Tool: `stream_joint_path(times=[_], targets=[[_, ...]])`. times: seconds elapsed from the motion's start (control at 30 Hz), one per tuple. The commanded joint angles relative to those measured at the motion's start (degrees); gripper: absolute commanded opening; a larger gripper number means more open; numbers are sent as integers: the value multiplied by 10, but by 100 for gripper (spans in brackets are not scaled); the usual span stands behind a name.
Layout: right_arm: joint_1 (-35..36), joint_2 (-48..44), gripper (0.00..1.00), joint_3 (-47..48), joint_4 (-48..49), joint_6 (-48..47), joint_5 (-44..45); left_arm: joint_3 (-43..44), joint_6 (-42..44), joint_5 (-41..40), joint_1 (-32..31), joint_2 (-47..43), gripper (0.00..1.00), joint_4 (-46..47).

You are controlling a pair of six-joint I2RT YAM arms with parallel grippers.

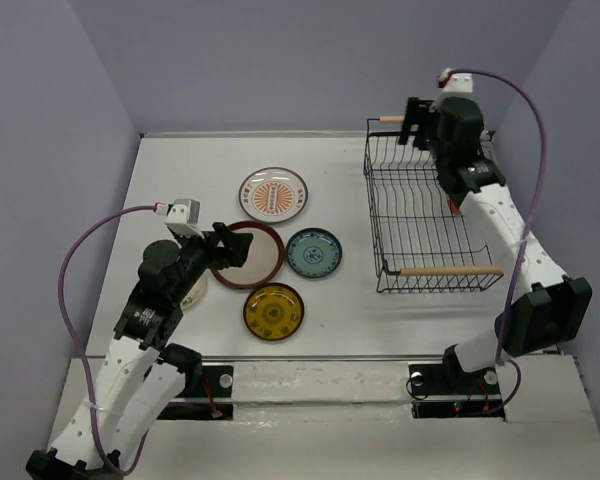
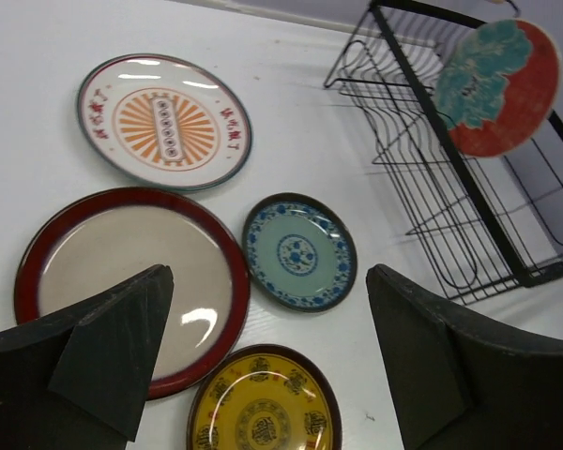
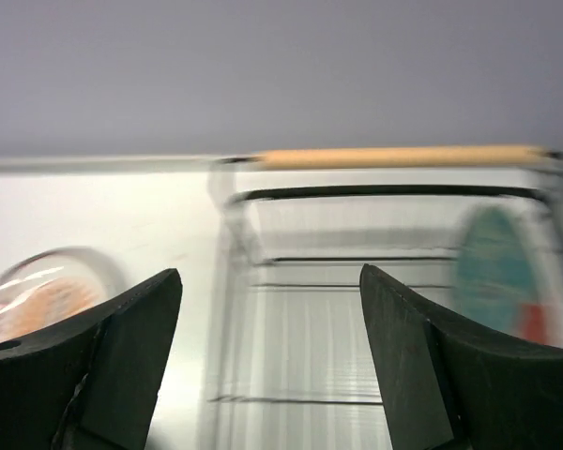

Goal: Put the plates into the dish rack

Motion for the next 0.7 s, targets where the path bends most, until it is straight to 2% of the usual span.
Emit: stream_joint_path(times=[0.0,0.13,0.23,0.27,0.4,0.6,0.67], targets=[[154,-37,81,-37,36,78,-64,22,-23,-62,28,27,94,7],[242,-73,79,-134,112,113,-95,50,-59,-58,29,75,91,30],[277,-97,79,-154,113,126,-102,58,-79,-73,47,115,89,83],[288,-108,78,-163,116,129,-103,64,-89,-39,68,156,89,91],[288,-172,75,-224,150,153,-142,65,-162,45,146,271,84,174],[288,-259,74,-276,127,149,-170,193,-146,-11,153,458,68,162],[288,-289,74,-300,125,149,-173,234,-134,-16,153,514,65,159]])
